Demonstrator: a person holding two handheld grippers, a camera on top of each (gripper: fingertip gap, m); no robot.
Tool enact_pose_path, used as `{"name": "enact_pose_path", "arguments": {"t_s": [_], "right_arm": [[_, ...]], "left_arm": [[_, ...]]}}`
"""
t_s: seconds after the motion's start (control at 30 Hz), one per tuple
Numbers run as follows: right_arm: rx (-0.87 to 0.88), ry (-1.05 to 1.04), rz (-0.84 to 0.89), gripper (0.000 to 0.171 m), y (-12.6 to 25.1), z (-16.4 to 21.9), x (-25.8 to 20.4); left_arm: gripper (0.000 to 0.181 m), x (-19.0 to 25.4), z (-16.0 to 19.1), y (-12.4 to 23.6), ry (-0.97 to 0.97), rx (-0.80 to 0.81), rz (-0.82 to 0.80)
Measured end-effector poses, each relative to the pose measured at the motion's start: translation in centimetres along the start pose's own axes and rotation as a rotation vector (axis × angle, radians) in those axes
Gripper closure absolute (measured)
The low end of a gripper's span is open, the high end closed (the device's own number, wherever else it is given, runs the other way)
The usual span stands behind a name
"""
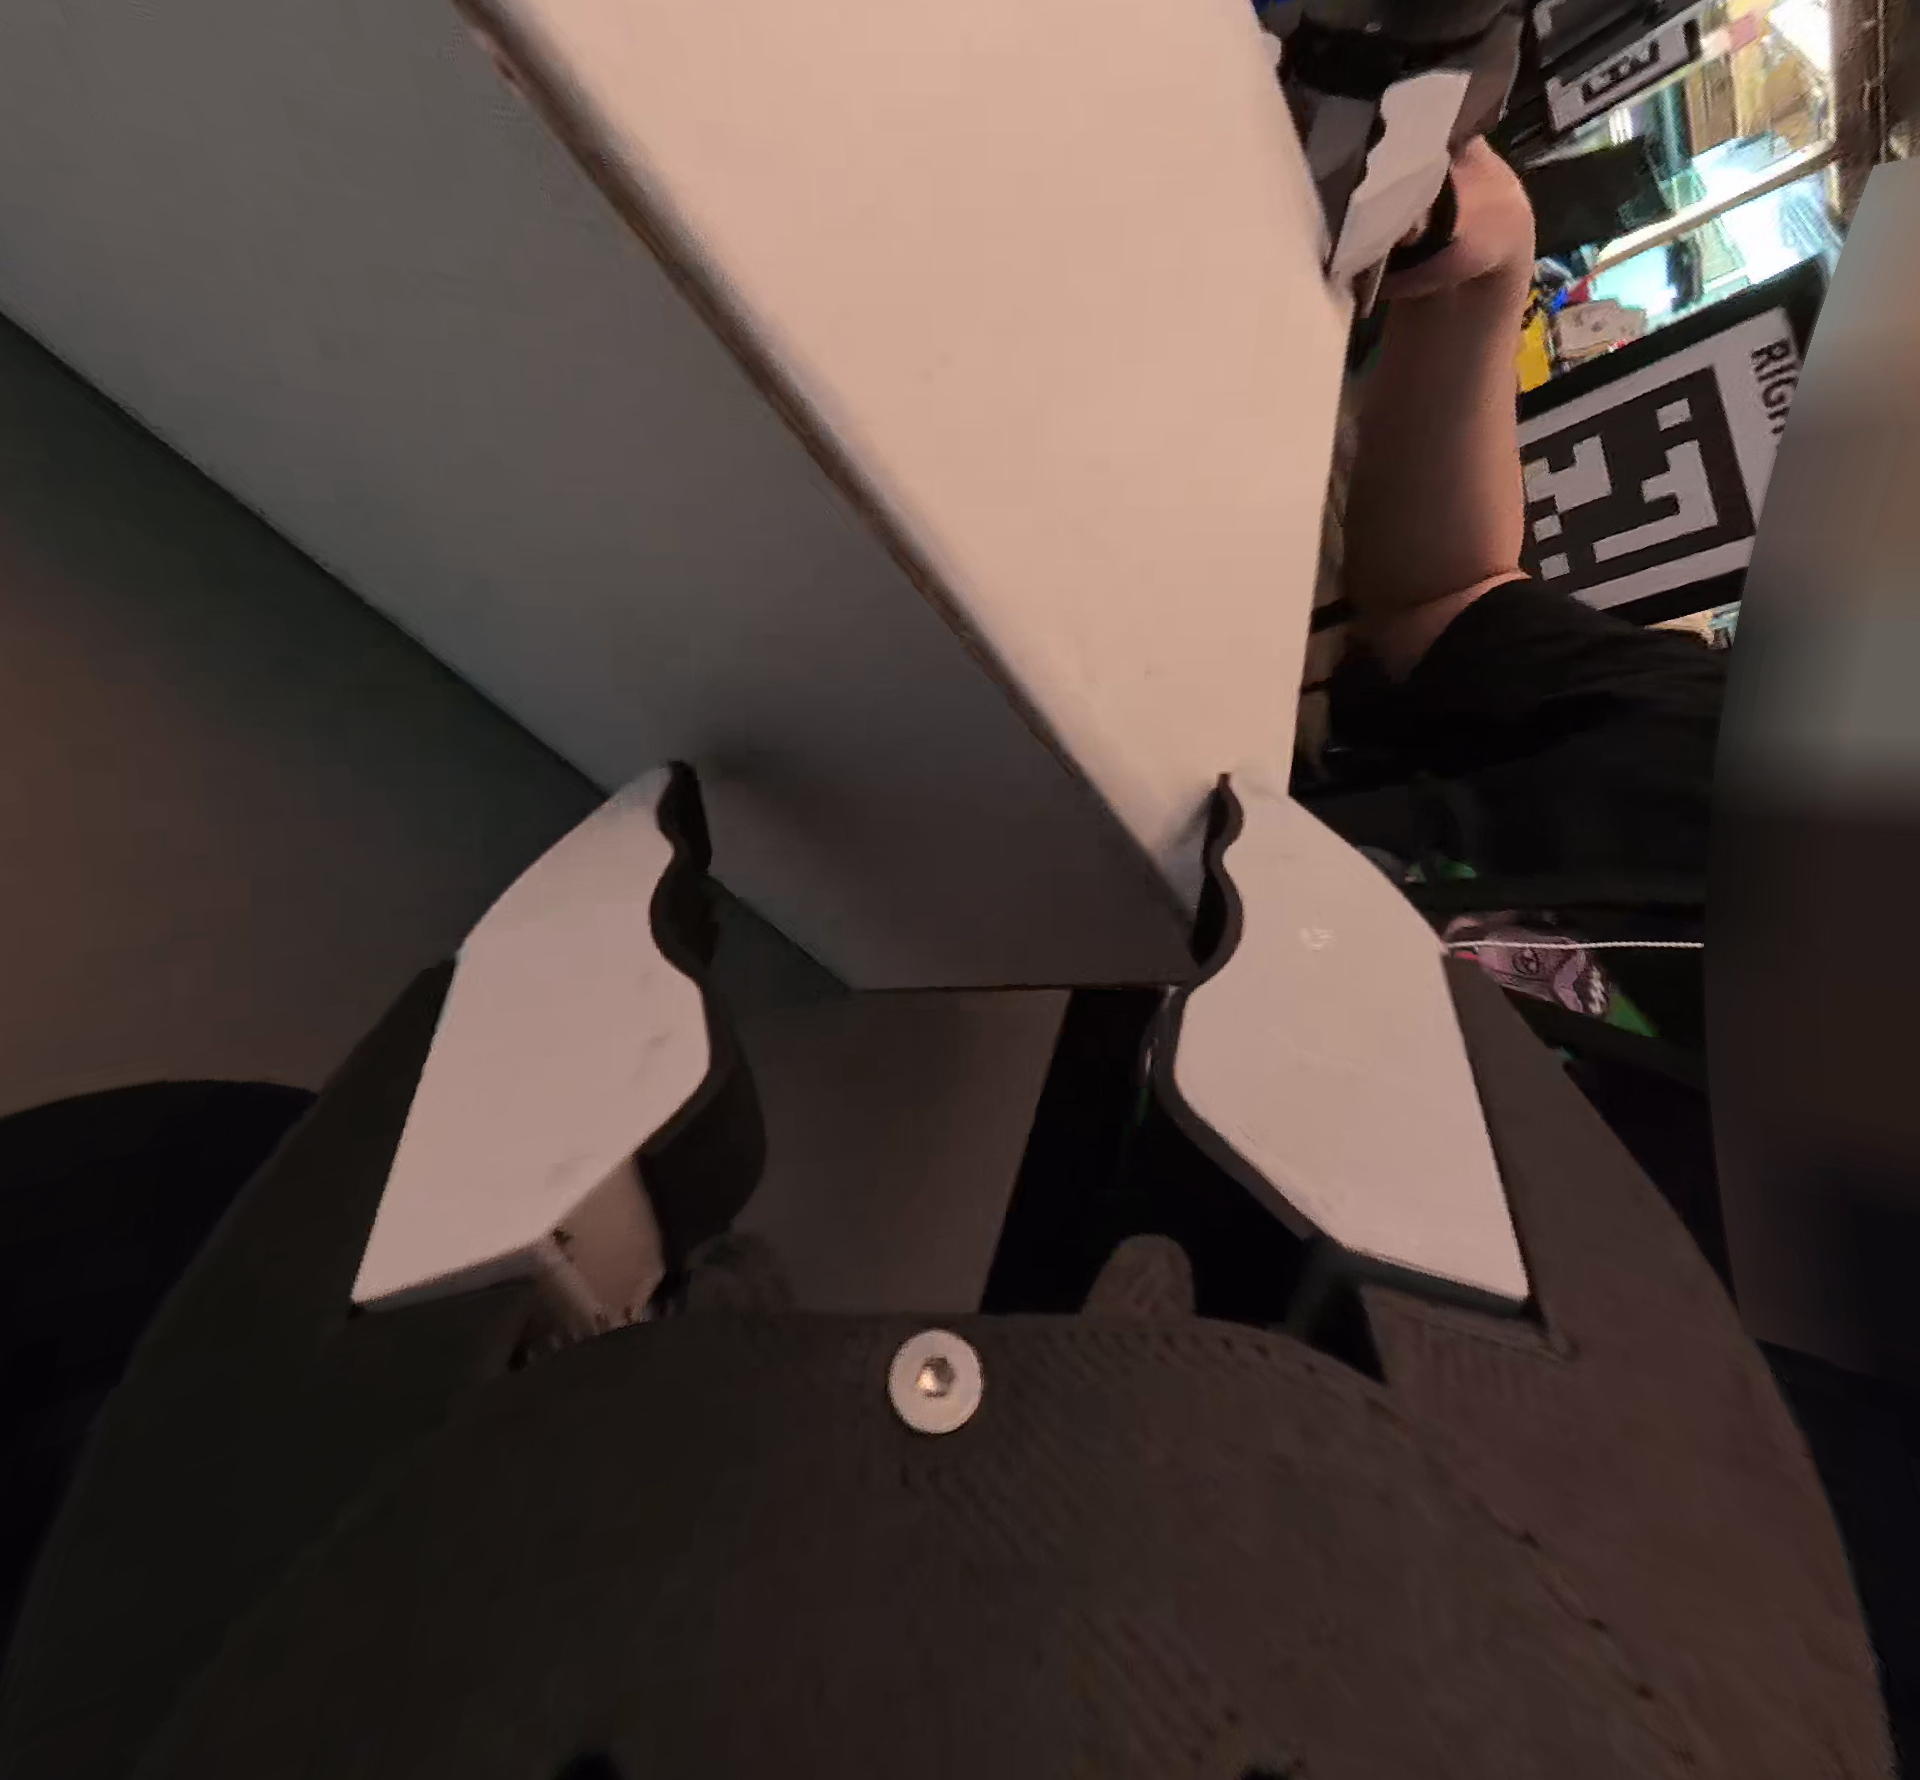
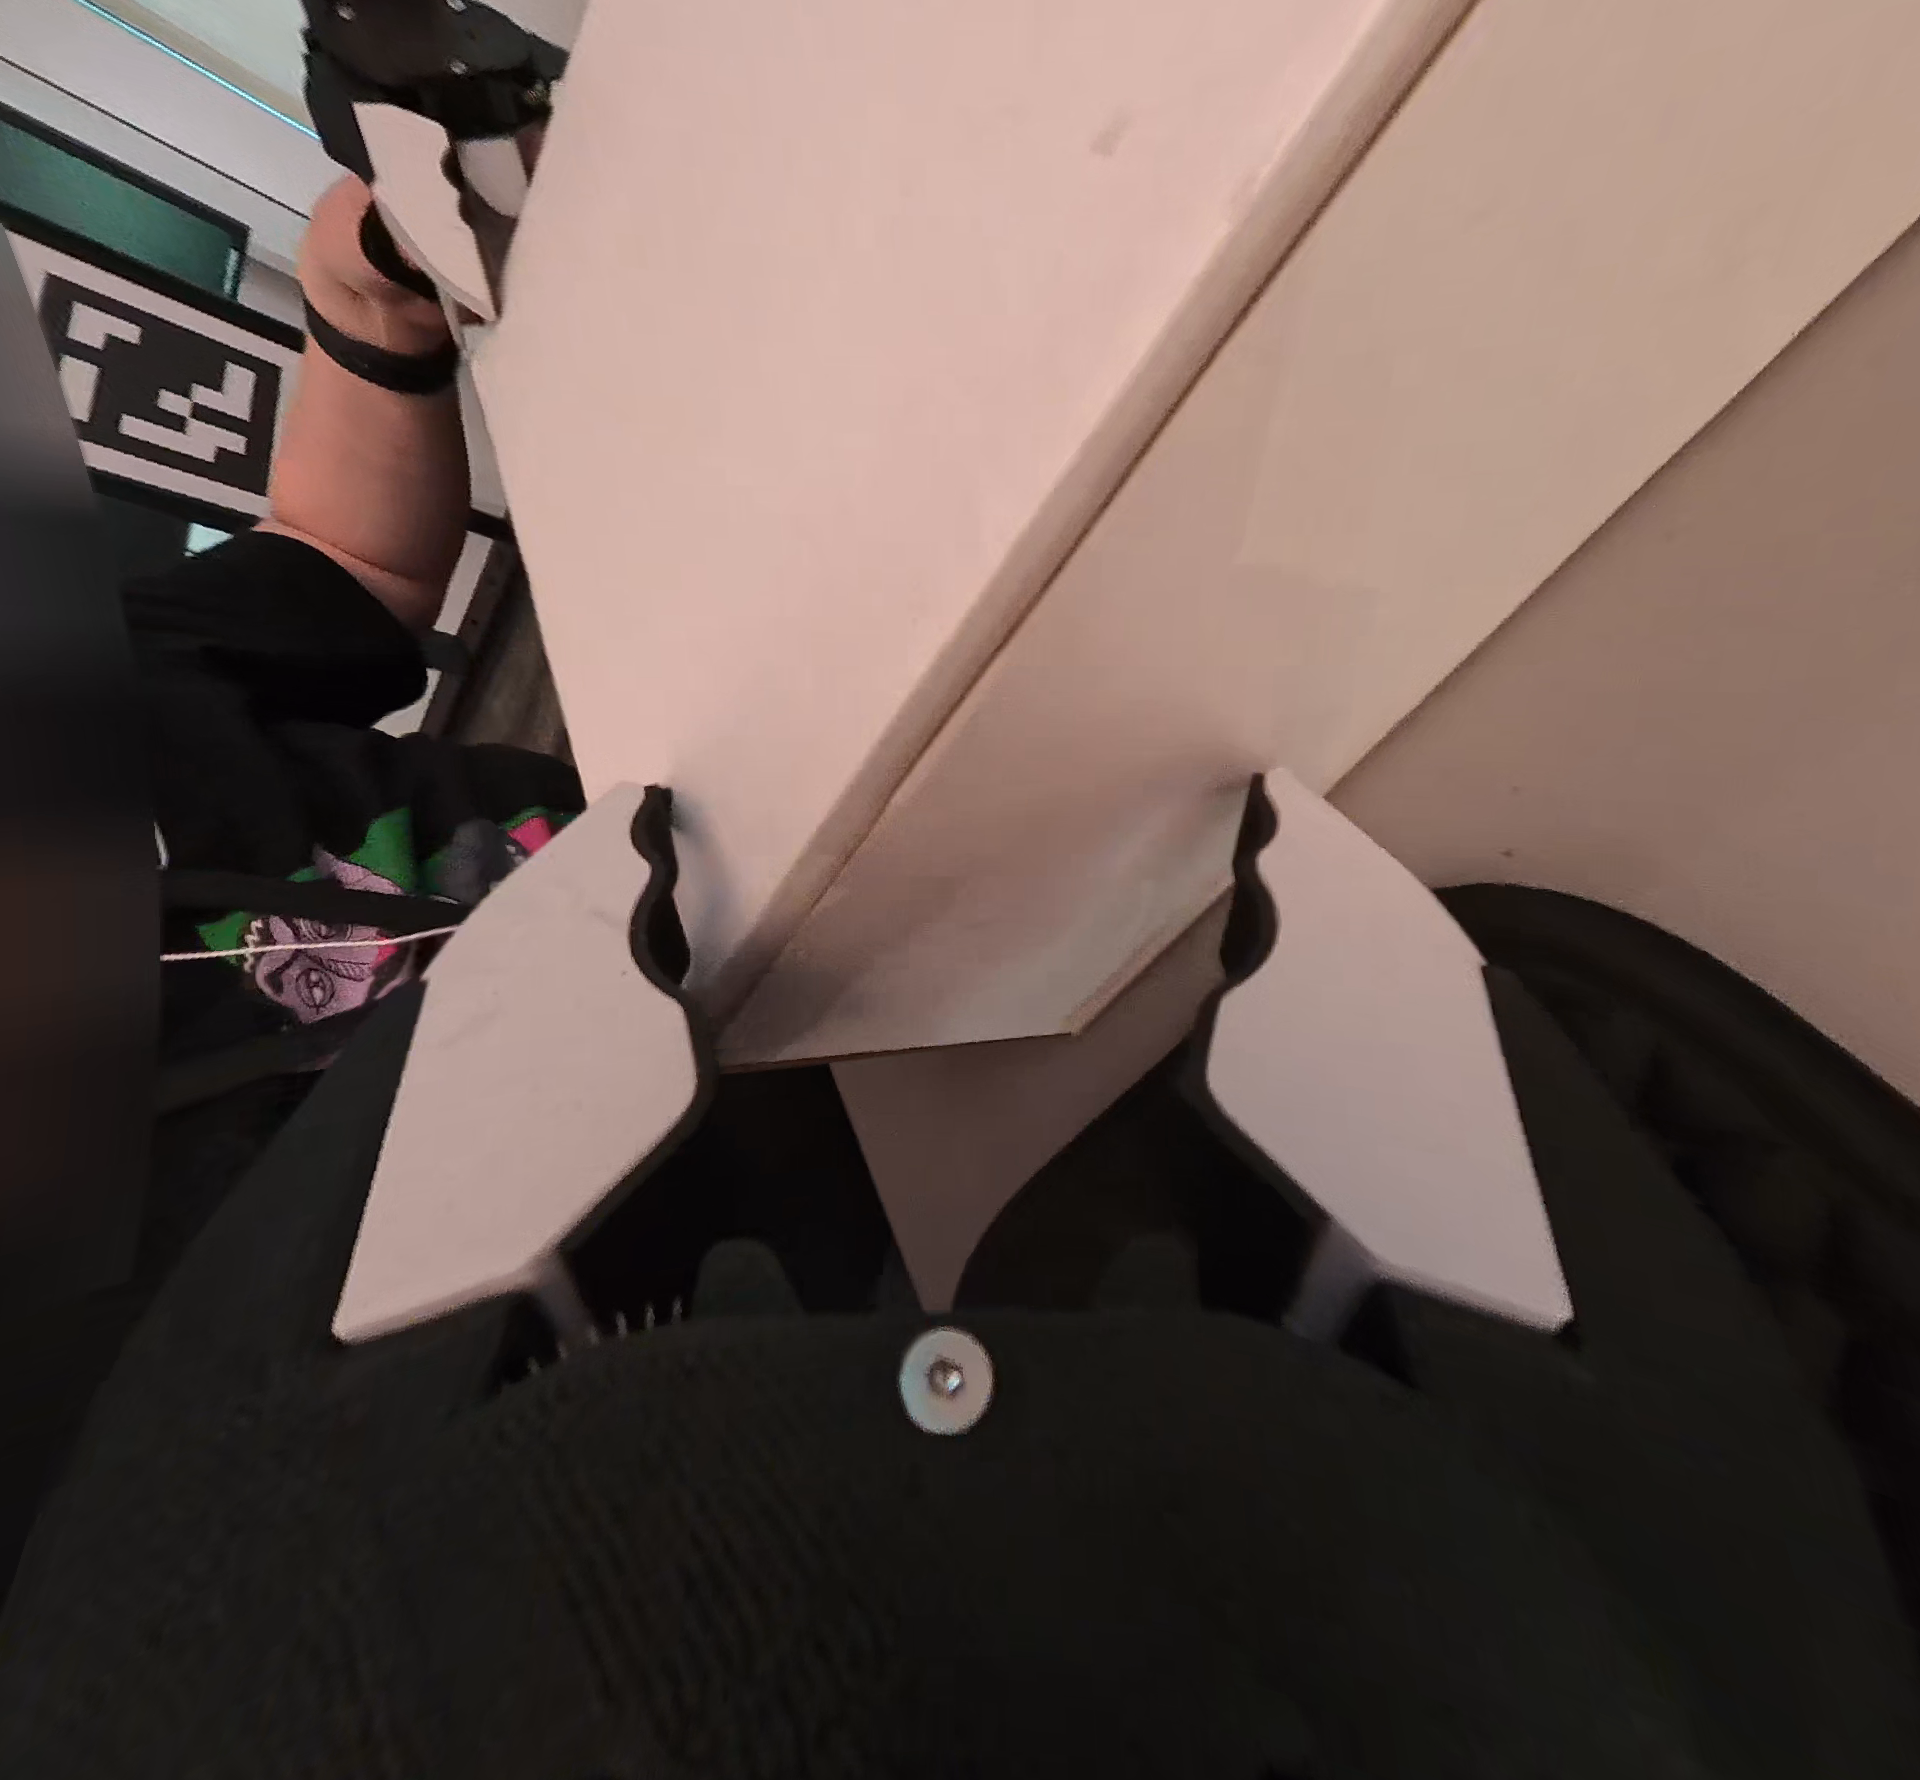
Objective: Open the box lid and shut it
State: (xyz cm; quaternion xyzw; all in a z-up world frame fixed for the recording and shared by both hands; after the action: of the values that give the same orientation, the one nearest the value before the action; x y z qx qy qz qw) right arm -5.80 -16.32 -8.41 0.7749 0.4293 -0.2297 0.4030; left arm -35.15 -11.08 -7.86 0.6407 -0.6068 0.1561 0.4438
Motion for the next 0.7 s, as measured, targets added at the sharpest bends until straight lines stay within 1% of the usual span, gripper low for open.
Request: {"name": "enact_pose_path", "arguments": {"t_s": [0.1,0.23,0.33,0.47,0.57,0.63,0.7], "right_arm": [[0.027,0.016,-0.024,0.067,-0.2,-0.1,0.0],[0.078,0.029,-0.034,0.067,-0.3,-0.4,0.2],[0.124,0.027,-0.031,0.067,-0.8,-1.5,0.7],[0.15,0.105,0.029,0.067,-2.1,-5.7,2.6],[0.183,0.108,0.047,0.065,-3.3,-9.2,4.7],[0.215,0.104,0.045,0.065,-3.7,-10.6,5.5],[0.226,0.15,0.056,0.065,-3.8,-11.2,5.6]], "left_arm": [[0.092,0.0,0.1,-0.1,0.011,0.048,0.041],[0.092,0.0,0.0,0.0,-0.007,0.085,0.037],[0.092,-0.7,-0.9,0.3,-0.004,0.11,0.028],[0.095,-3.3,-4.7,0.8,-0.049,0.148,-0.012],[0.095,-5.5,-7.6,1.0,-0.058,0.146,-0.027],[0.095,-6.6,-9.1,1.1,-0.056,0.167,-0.023],[0.095,-7.1,-9.7,1.4,-0.064,0.18,-0.014]]}}
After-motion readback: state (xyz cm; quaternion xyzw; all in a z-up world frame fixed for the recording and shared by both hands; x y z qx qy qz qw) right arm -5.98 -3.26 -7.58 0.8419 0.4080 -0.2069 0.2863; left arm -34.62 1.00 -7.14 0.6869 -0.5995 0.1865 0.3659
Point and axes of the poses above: each gripper's, where its closed fingertips meet, y back along the fingers, z out of its underside, x = y × z across the jaws, the point moved 2 cm from there along y, back along the fingers, and after that the axes turned 8 degrees about x, right-handed, at the moved point
